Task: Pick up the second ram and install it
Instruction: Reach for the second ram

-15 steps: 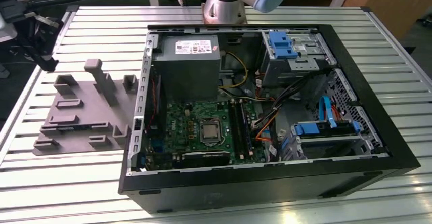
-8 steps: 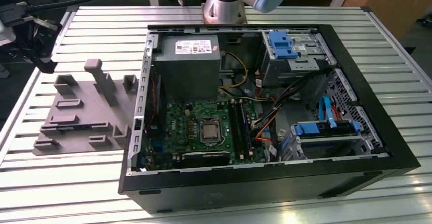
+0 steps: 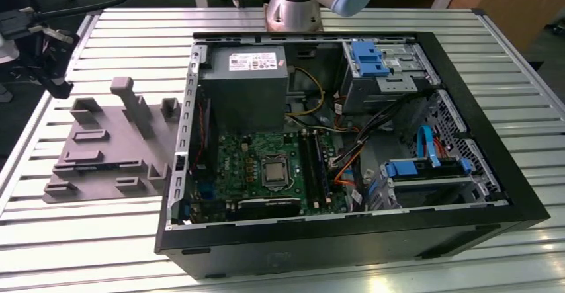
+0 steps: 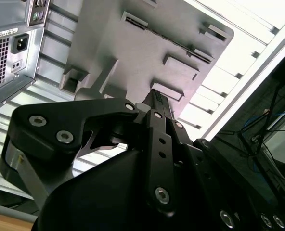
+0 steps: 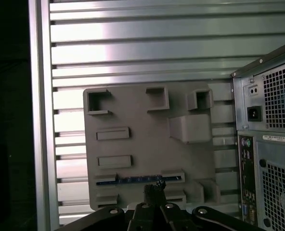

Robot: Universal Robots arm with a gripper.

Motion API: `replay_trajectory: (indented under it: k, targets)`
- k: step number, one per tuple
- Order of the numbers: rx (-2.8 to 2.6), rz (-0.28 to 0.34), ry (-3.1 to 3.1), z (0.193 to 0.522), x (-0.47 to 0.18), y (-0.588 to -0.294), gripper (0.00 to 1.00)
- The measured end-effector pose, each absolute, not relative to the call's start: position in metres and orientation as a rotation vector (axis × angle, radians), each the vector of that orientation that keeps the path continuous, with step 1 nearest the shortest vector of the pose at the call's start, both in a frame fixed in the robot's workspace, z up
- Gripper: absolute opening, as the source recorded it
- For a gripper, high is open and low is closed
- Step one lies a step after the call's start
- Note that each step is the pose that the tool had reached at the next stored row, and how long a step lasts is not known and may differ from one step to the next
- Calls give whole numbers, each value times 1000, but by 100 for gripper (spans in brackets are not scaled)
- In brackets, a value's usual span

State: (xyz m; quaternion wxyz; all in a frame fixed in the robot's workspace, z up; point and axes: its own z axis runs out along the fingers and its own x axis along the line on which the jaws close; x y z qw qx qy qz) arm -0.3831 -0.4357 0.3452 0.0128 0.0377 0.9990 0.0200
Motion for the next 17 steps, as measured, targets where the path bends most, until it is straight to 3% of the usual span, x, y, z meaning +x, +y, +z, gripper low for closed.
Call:
replay_trajectory:
  k: [17]
  targets:
    - [118, 59, 3121, 334, -385, -436, 11]
